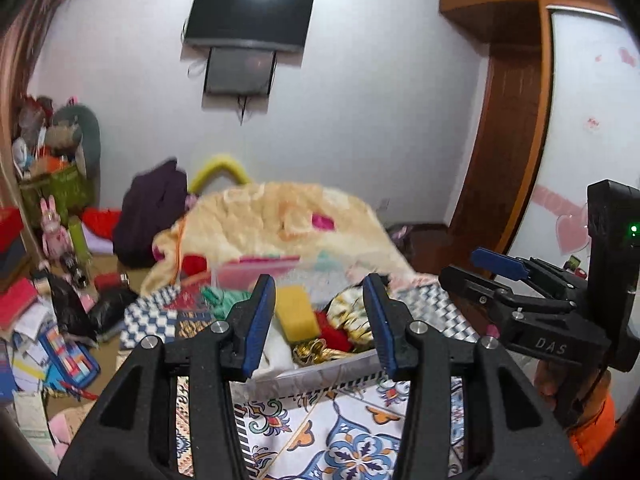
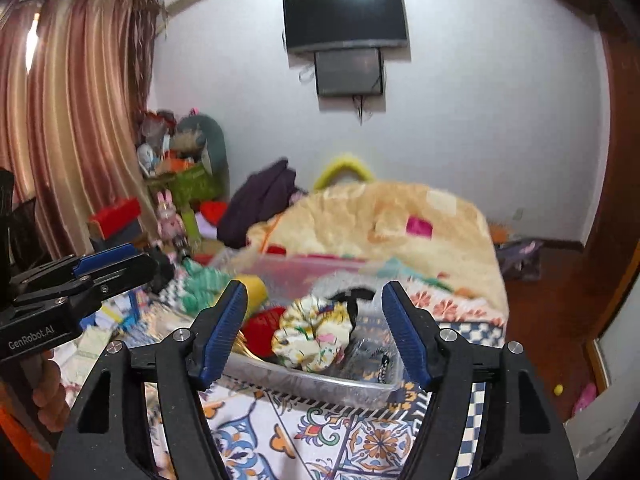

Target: Organize soft objects

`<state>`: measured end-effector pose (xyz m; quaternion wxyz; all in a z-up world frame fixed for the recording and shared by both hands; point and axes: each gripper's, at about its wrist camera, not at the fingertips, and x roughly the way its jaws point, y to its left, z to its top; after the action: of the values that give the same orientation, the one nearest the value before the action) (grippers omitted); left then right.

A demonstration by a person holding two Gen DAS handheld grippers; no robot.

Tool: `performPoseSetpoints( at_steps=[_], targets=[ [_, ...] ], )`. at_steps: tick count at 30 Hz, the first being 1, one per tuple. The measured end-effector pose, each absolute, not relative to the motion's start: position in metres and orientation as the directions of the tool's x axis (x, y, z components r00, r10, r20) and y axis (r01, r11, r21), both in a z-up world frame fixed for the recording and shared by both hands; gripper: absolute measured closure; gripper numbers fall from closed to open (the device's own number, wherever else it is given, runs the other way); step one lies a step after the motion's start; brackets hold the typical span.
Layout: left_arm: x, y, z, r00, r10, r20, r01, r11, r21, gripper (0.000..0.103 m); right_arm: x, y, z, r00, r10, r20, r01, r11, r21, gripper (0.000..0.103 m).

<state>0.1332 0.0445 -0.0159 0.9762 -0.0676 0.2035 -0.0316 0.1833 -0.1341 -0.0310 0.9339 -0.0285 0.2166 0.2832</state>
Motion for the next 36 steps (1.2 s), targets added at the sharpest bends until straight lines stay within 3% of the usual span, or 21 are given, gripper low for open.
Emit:
performPoseSetpoints(
  at_steps=[5, 11, 19, 30, 36],
  targets=[
    [0.097, 0.032, 0.014, 0.949, -0.082, -0.305, 0.053, 0.993, -0.103, 0.053, 0.148, -0.146, 0.001, 0.785, 0.532, -0.317, -0.545, 0.837, 0.054, 0.027],
    [0.063, 0.022, 0.037, 0.972, -0.075, -0.222, 0.060, 0.996, -0.073, 0.035, 0.114, -0.154, 0.024, 0.808, 0.541, -0.233, -0.547, 0.836, 0.045, 0.023],
    [0.040, 0.014, 0.049, 0.982, -0.073, -0.172, 0.062, 0.996, -0.068, 0.018, 0.089, -0.162, 0.031, 0.826, 0.538, -0.167, -0.540, 0.841, 0.043, 0.001],
    [0.032, 0.009, 0.049, 0.986, -0.054, -0.159, 0.045, 0.997, -0.063, 0.001, 0.089, -0.158, 0.025, 0.822, 0.543, -0.171, -0.542, 0.838, 0.053, 0.000],
    [0.034, 0.012, 0.045, 0.983, -0.050, -0.174, 0.037, 0.996, -0.075, 0.000, 0.088, -0.159, 0.022, 0.825, 0.538, -0.176, -0.537, 0.842, 0.055, 0.000]
  ],
)
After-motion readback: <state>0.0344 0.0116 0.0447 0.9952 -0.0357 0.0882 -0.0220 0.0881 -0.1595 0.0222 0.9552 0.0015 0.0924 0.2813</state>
